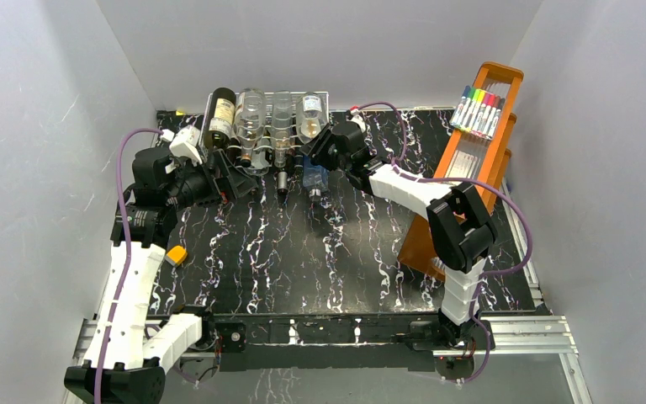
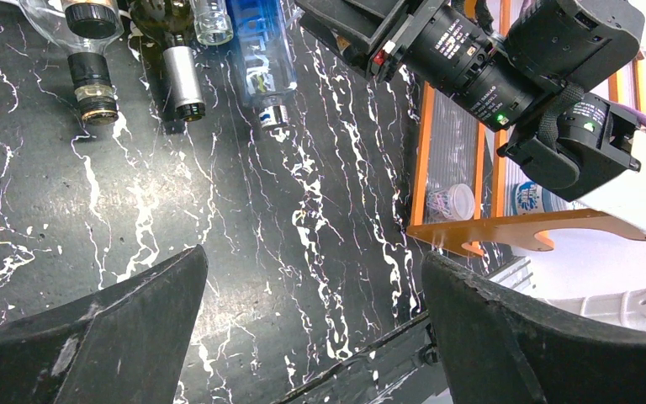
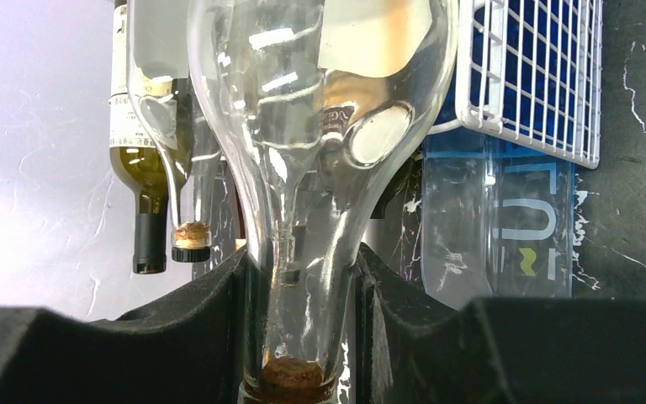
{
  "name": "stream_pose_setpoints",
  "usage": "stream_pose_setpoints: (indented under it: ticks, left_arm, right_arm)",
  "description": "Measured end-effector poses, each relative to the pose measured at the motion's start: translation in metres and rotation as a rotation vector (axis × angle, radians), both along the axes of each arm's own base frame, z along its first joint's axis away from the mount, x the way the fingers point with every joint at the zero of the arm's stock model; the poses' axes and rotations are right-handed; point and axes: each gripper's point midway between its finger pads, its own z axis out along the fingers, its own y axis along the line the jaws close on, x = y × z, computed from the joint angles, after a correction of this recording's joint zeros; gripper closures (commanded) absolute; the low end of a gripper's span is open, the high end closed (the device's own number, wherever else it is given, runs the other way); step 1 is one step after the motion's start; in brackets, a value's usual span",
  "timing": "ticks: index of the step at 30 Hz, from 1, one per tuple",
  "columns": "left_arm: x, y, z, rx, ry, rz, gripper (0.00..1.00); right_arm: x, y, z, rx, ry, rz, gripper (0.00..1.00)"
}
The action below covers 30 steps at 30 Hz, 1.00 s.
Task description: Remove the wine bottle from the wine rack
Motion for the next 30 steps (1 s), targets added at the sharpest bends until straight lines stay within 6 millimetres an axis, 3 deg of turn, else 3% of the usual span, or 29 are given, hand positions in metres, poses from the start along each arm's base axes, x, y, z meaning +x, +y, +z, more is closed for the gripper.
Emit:
stream_pose_setpoints:
  ticks: [8,19,30]
  left_arm:
    - [0.000,0.000,0.000,-0.004,0.003,0.002,0.02]
    - [0.000,-0.001,0.001,-0.014,0.004,0.003,0.02]
    - [0.001,-0.003,0.004,-0.029,-0.001,0.002,0.02]
  right_arm:
    - [-0.002,0.000,0.005,0.016,0.003,0.001,1.00]
    - [-0.014,-0.003,0.038,0.056,-0.017,0.028,1.00]
    - [-0.011,-0.017,0.029,0.046,0.050,-0.010,1.00]
